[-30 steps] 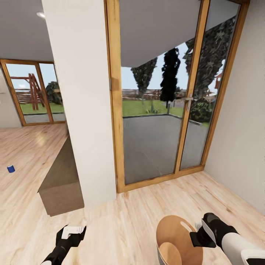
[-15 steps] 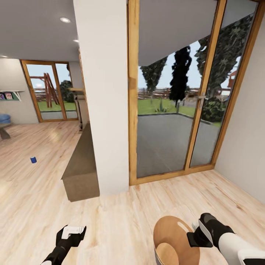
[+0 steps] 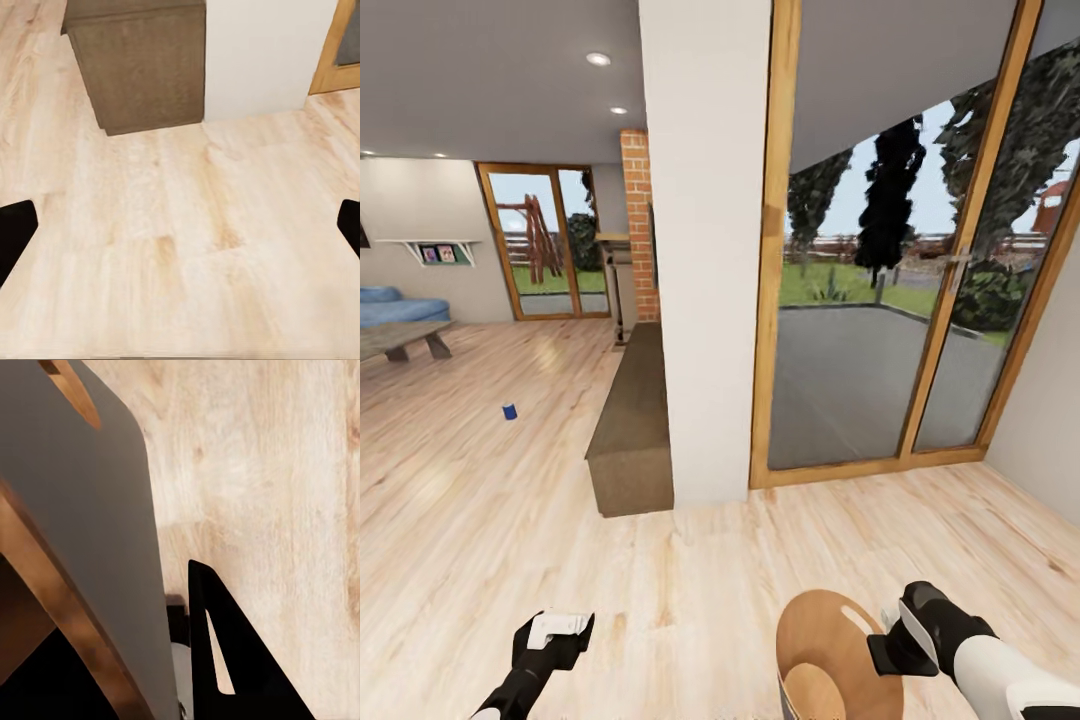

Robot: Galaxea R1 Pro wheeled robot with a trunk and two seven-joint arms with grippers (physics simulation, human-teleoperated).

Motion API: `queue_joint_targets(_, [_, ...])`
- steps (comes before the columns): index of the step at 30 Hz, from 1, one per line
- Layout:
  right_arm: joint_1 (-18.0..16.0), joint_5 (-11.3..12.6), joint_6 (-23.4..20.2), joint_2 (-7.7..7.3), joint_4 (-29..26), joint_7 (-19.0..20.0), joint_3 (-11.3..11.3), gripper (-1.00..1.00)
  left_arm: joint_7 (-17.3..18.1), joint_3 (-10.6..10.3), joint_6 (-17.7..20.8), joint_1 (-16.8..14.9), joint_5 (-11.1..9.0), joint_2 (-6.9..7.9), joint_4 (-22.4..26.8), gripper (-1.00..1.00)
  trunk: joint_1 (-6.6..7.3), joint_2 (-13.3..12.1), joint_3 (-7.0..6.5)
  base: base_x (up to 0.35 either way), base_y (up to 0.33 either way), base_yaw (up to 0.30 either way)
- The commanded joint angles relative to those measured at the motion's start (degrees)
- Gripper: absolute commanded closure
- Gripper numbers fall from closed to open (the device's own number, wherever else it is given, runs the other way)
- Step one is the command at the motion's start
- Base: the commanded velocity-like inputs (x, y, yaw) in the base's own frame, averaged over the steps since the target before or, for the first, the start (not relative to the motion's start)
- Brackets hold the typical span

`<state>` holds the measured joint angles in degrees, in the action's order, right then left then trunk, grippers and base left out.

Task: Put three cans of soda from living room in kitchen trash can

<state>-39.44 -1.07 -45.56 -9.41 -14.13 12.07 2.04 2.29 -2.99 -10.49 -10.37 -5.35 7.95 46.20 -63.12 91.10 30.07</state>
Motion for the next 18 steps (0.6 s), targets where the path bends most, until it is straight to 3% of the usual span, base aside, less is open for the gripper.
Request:
queue_joint_targets(1, [0.0,0.6,-0.1,0.01,0.0,0.1,-0.2,1.00,0.0,0.0,-0.1,0.0,0.0,0.03,0.0,-1.00,0.00,0.0,0.06,-0.052,0.048,0.184])
queue_joint_targets(7, [0.2,0.6,0.0,0.01,-0.1,0.1,0.3,1.00,0.2,0.0,-0.1,0.0,-0.1,0.12,0.0,-1.00,0.00,0.0,0.42,0.051,0.045,0.184])
queue_joint_targets(18, [0.3,0.6,0.0,0.01,-0.1,0.0,0.6,1.00,0.4,0.1,-0.1,0.0,-0.1,0.05,0.0,-1.00,0.00,0.0,1.09,0.244,0.139,0.184])
